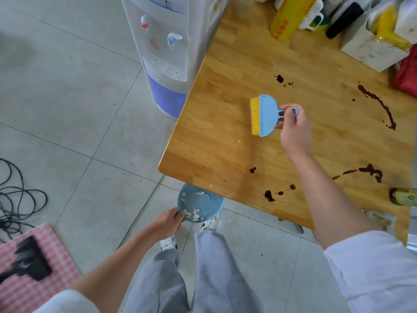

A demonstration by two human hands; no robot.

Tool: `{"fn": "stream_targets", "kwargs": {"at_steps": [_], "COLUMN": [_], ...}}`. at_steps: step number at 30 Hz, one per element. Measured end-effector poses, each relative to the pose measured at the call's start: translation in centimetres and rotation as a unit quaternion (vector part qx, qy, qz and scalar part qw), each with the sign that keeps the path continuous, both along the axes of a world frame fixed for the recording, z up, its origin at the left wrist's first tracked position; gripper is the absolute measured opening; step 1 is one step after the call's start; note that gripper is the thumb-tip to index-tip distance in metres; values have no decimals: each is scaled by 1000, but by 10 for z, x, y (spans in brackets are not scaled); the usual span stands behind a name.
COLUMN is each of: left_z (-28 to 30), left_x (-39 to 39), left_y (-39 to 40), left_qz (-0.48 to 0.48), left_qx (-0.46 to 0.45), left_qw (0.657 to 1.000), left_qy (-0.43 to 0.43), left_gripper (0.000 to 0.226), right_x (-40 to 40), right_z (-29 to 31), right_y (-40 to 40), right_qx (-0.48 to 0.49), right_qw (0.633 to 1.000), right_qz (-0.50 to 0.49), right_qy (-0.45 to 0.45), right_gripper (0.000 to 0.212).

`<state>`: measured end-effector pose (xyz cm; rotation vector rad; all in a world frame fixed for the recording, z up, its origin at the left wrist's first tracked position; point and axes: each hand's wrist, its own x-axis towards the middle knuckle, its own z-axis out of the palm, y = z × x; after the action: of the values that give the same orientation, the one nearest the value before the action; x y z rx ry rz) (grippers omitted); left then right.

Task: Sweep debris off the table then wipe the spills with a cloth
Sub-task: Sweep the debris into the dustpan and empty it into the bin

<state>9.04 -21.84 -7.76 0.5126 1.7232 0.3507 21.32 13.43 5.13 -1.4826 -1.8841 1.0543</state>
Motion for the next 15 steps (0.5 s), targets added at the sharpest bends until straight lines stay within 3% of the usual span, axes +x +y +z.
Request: {"fn": "stream_targets", "kwargs": {"at_steps": [4, 8, 15], "left_z": [-1, -3, -8], "left_x": [2, 3, 2], "left_y": [0, -2, -2], "left_qz": [2, 0, 12], "left_qx": [8, 11, 8], "left_qw": [1000, 1000, 1000], "left_qy": [-2, -6, -18], "left_gripper": [32, 33, 32], "right_x": [0, -11, 1], "right_z": [0, -20, -18], "right_y": [7, -29, -104], "right_qx": [4, -33, -96], "right_qw": [999, 992, 969], "right_qz": [-16, 74, 213], "right_qy": [-29, -94, -84], "right_gripper": [25, 28, 24]}}
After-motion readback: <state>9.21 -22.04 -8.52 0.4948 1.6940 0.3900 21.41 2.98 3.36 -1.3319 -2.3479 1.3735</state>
